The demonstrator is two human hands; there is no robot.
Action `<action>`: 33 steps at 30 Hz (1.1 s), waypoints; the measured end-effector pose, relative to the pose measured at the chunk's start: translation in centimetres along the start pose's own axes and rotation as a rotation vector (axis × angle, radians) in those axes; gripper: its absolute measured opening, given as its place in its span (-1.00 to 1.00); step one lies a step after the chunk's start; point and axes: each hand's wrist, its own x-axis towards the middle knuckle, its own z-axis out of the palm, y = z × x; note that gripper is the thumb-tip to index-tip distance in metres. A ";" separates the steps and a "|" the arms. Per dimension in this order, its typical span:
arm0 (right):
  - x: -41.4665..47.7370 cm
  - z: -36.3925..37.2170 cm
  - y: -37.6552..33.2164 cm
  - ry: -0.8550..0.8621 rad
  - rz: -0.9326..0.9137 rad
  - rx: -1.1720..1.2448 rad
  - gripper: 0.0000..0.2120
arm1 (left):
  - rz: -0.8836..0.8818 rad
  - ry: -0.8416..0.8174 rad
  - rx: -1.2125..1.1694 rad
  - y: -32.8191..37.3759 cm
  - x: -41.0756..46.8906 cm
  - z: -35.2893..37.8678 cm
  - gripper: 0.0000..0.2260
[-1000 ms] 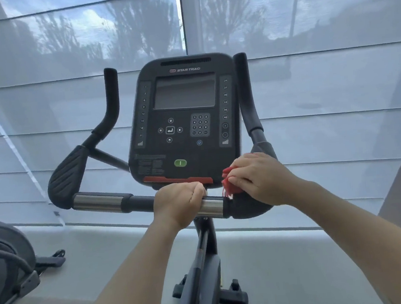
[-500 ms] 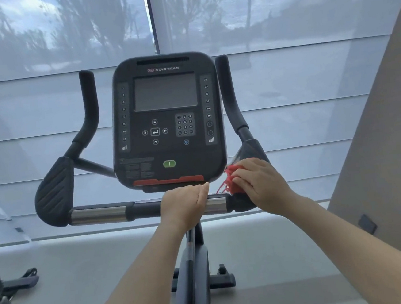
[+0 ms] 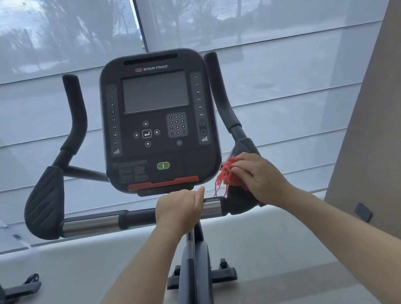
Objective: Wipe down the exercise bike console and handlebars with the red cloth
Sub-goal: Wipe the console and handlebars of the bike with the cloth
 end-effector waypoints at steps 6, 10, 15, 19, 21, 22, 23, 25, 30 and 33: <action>5.4 -1.7 2.1 0.177 0.301 0.128 -0.74 | -0.032 -0.001 -0.021 0.0 0.3 0.3 -0.52; 4.0 0.3 3.0 -0.018 0.237 -0.093 -0.71 | -0.031 0.016 -0.006 0.1 0.3 0.4 -0.50; 1.5 -0.2 2.0 -0.047 0.202 -0.104 -0.65 | -0.054 0.031 -0.016 0.2 0.2 0.3 -0.49; 0.9 -1.6 0.6 -0.244 0.292 0.155 -0.46 | -0.097 0.019 -0.034 0.4 0.2 -0.1 -0.51; 1.5 -2.8 0.8 -0.394 0.247 0.128 -0.35 | -0.114 -0.005 -0.038 0.5 0.2 -0.1 -0.52; 1.6 -3.4 1.2 -0.461 0.213 0.117 -0.32 | -0.120 -0.008 -0.040 0.5 0.2 -0.1 -0.52; 1.7 -4.0 1.5 -0.513 0.180 0.112 -0.32 | -0.123 -0.010 -0.041 0.6 0.3 -0.1 -0.53; 1.7 -5.0 2.6 -0.535 0.134 0.115 -0.38 | -0.114 -0.018 -0.050 0.5 0.4 -0.2 -0.54; 3.2 -5.5 4.1 -0.157 0.097 0.190 -0.63 | -0.050 0.121 -0.112 1.3 0.0 -0.2 -0.51; 3.8 -5.3 4.7 -0.214 0.003 0.122 -0.61 | -0.081 0.138 -0.004 1.9 0.0 0.4 -0.45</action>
